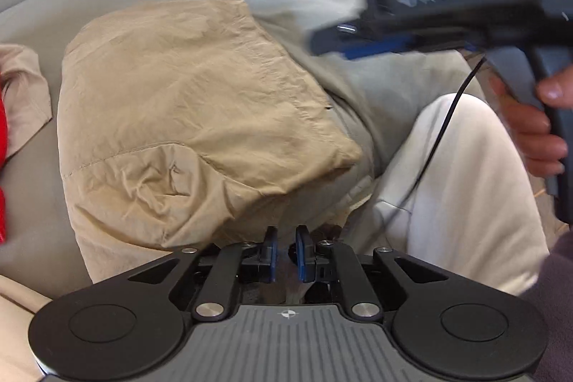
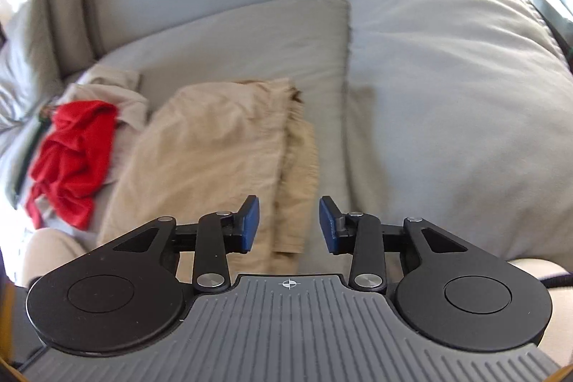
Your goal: Fold clothes
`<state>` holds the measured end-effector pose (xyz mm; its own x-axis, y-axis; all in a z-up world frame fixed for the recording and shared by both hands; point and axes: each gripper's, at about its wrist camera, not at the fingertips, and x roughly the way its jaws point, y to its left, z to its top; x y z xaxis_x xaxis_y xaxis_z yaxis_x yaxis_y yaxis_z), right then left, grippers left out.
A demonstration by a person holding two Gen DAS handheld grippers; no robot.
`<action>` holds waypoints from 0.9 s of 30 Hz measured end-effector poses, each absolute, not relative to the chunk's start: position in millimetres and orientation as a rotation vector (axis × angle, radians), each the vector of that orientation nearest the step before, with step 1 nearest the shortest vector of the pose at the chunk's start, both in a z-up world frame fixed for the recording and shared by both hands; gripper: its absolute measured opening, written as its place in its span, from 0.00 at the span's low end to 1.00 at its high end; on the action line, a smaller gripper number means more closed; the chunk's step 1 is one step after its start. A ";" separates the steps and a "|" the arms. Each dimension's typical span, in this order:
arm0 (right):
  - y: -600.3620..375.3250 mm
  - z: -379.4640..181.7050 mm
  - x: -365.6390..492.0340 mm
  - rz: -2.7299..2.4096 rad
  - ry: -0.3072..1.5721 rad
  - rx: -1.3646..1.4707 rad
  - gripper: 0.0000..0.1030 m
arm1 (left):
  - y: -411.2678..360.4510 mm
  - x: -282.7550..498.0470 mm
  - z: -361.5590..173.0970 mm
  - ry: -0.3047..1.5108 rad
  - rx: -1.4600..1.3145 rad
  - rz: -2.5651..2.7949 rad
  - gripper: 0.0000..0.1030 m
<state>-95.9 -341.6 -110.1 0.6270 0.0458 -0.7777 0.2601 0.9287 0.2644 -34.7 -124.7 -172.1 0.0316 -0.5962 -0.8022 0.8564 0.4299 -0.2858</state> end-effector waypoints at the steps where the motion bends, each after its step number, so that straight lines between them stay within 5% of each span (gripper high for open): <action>1: -330.7 -109.2 -90.7 -0.094 0.878 0.363 0.38 | -120.8 -37.6 -165.5 1.013 0.305 -1.164 0.10; 5: -296.0 -122.6 -70.7 0.001 0.908 0.307 0.38 | -101.2 -44.7 -138.6 0.903 0.259 -1.186 0.20; 13: -283.6 -145.9 -99.7 -0.006 1.013 0.125 0.39 | -56.9 -15.2 -122.4 0.876 0.093 -0.930 0.23; 15: -296.7 -143.5 -113.4 -0.052 1.056 0.150 0.39 | -48.7 -4.3 -119.6 0.888 0.067 -0.818 0.38; 17: -309.7 -136.2 -126.5 -0.079 1.049 0.218 0.40 | -41.9 7.0 -117.6 0.896 0.035 -0.738 0.42; 20: -326.0 -124.3 -142.3 -0.111 1.007 0.308 0.62 | -36.1 19.4 -116.6 0.910 -0.015 -0.690 0.64; 22: -335.7 -118.9 -145.4 -0.139 0.959 0.387 0.83 | -35.1 23.1 -117.0 0.915 -0.034 -0.673 0.66; 27: -349.0 -119.5 -133.8 -0.150 0.920 0.503 0.84 | -41.4 35.7 -126.7 0.925 -0.078 -0.629 0.75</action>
